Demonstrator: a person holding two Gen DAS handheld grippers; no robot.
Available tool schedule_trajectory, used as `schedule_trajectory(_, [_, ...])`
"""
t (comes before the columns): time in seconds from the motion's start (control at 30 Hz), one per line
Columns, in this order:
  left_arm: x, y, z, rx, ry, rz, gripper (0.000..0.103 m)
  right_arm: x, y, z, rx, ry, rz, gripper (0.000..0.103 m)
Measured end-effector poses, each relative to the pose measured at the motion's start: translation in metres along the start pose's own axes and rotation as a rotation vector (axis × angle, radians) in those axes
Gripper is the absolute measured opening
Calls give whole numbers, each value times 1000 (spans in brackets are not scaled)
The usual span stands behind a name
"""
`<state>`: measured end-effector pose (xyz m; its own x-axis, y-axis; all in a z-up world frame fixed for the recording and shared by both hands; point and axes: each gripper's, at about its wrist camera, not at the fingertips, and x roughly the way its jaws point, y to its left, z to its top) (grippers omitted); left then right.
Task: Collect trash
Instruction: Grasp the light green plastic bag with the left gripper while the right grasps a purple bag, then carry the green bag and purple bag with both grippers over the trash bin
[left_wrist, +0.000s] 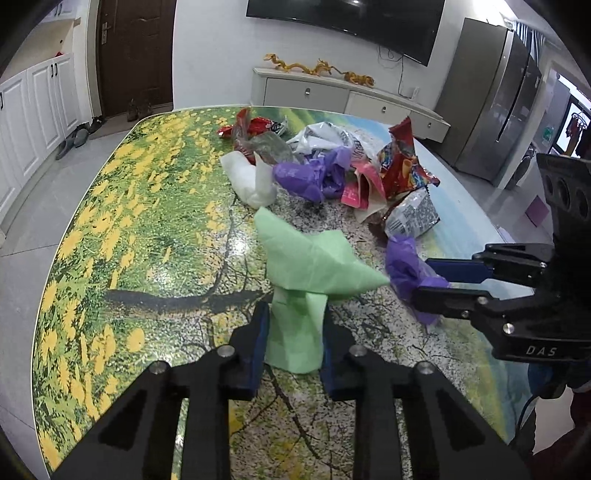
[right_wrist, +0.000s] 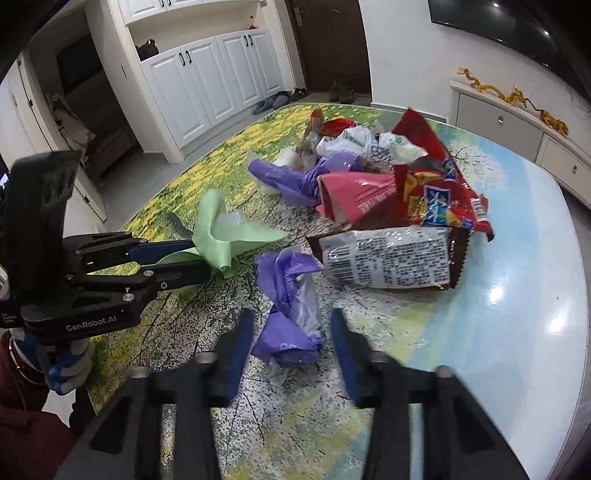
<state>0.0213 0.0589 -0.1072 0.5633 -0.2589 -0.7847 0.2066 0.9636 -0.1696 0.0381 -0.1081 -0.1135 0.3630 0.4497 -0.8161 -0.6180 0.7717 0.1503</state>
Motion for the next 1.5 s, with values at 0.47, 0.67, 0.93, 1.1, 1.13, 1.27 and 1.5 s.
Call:
schedule_trajectory(0.47, [-40, -9, -3, -35, -52, 0, 5, -61, -12, -18, 72, -155, -8, 30])
schedule_trajectory(0.67, [-46, -9, -3, -41, -42, 10, 8, -102, -41, -39, 160, -225, -64, 30])
schedule_trajectory(0.93, [-39, -6, -2, -69, -34, -27, 65, -123, -67, -61, 260, -252, -122, 30])
schedule_trajectory(1.1, [-22, -12, 3, -58, -16, -15, 65, -122, -73, -68, 286, -244, -135, 30])
schedule_trajectory(1.13, [-18, -13, 5, -55, -14, -7, 65, -121, -73, -68, 289, -243, -136, 30])
schedule_trajectory(1.27, [0, -20, 11, -31, -2, 30, 65, -121, -74, -68, 296, -242, -140, 30])
schedule_trajectory(1.5, [17, -24, 11, -32, 5, 55, 64, -120, -77, -72, 302, -233, -149, 30])
